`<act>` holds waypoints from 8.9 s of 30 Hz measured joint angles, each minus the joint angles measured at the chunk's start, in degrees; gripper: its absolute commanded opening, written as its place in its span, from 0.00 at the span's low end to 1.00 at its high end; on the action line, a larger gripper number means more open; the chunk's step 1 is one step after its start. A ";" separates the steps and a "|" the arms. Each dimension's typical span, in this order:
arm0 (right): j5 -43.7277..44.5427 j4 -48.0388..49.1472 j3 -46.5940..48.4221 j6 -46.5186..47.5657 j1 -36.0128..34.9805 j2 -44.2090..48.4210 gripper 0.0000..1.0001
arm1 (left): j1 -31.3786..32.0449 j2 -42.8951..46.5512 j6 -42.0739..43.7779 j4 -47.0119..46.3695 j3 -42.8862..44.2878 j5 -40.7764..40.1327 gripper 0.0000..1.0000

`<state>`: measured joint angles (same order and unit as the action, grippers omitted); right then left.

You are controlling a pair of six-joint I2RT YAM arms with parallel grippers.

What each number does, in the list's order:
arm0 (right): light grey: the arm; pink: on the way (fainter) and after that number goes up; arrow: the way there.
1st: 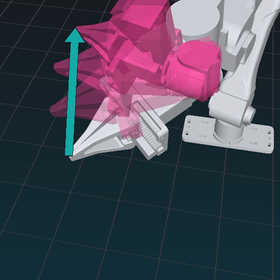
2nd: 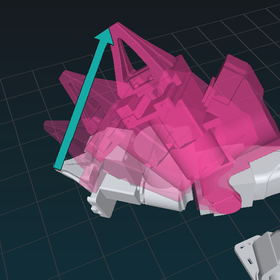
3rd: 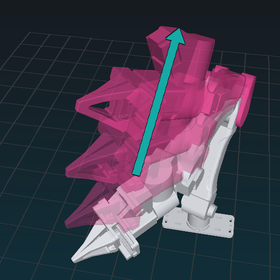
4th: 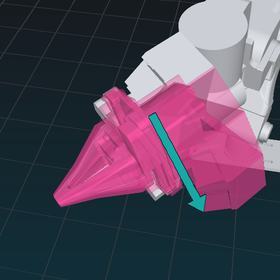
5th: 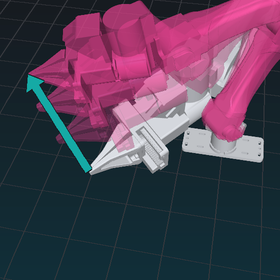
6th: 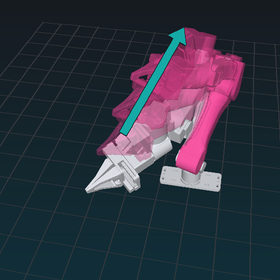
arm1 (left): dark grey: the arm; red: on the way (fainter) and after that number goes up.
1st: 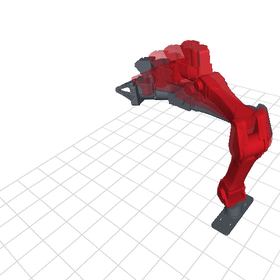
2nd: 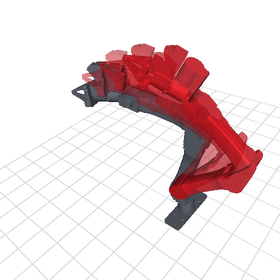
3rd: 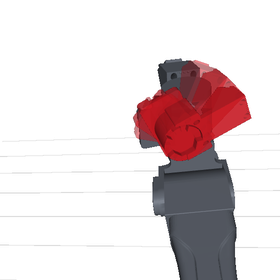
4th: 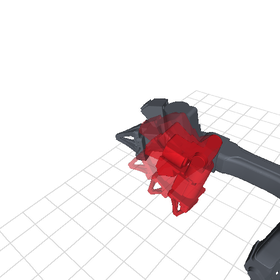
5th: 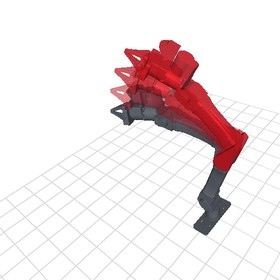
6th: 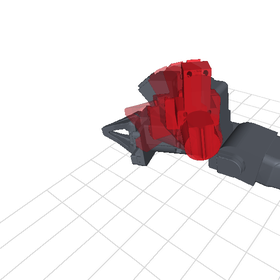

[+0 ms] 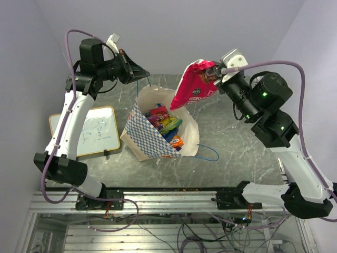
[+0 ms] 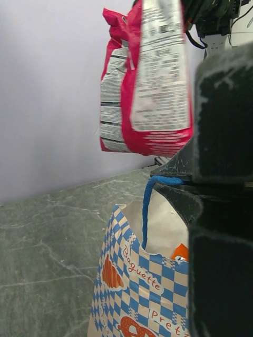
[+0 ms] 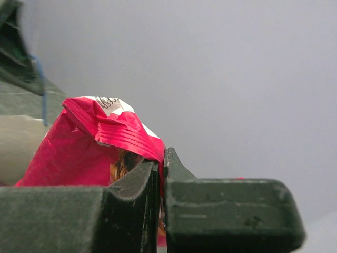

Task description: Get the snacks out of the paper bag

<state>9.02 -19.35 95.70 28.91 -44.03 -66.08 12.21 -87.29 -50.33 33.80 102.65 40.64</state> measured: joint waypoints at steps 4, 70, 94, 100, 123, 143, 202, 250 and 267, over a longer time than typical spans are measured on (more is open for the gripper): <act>9.62 1.68 -0.35 0.00 0.00 -0.72 0.00 | -0.02 0.00 0.44 0.39 0.00 0.02 0.07; 0.20 -22.80 -41.75 -65.85 53.59 -2.40 0.83 | 4.26 -0.44 2.60 -3.54 -1.92 5.97 0.07; -13.22 -28.48 -40.02 -70.01 12.11 -2.01 0.80 | 8.26 3.21 -6.73 -13.00 -9.62 5.86 0.07; -12.04 -21.07 -40.52 -71.82 0.57 -2.95 0.79 | 12.00 4.87 -6.60 -10.97 -9.60 4.33 0.07; -4.20 -18.91 -38.47 -44.09 -4.20 26.32 0.82 | 23.17 17.51 -11.85 -4.24 -17.79 -17.55 0.07; -35.87 0.20 -39.43 11.63 -7.30 3.50 0.78 | 23.37 17.68 -11.41 -3.61 -17.84 -16.92 0.07; -0.96 -9.20 -16.35 -22.93 -13.86 14.10 0.00 | 23.39 18.29 -5.44 4.39 -13.35 -27.69 0.07; -10.36 11.82 -61.64 -61.05 46.86 14.56 0.00 | 21.77 17.03 -0.90 3.76 -11.93 -20.50 0.07; -8.24 25.14 -74.27 -68.78 49.42 2.49 0.00 | 18.32 16.06 -0.87 3.48 -11.17 -16.31 0.07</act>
<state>0.78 5.78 21.43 -39.88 5.39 -63.59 30.52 -71.22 -51.20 37.28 91.48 24.34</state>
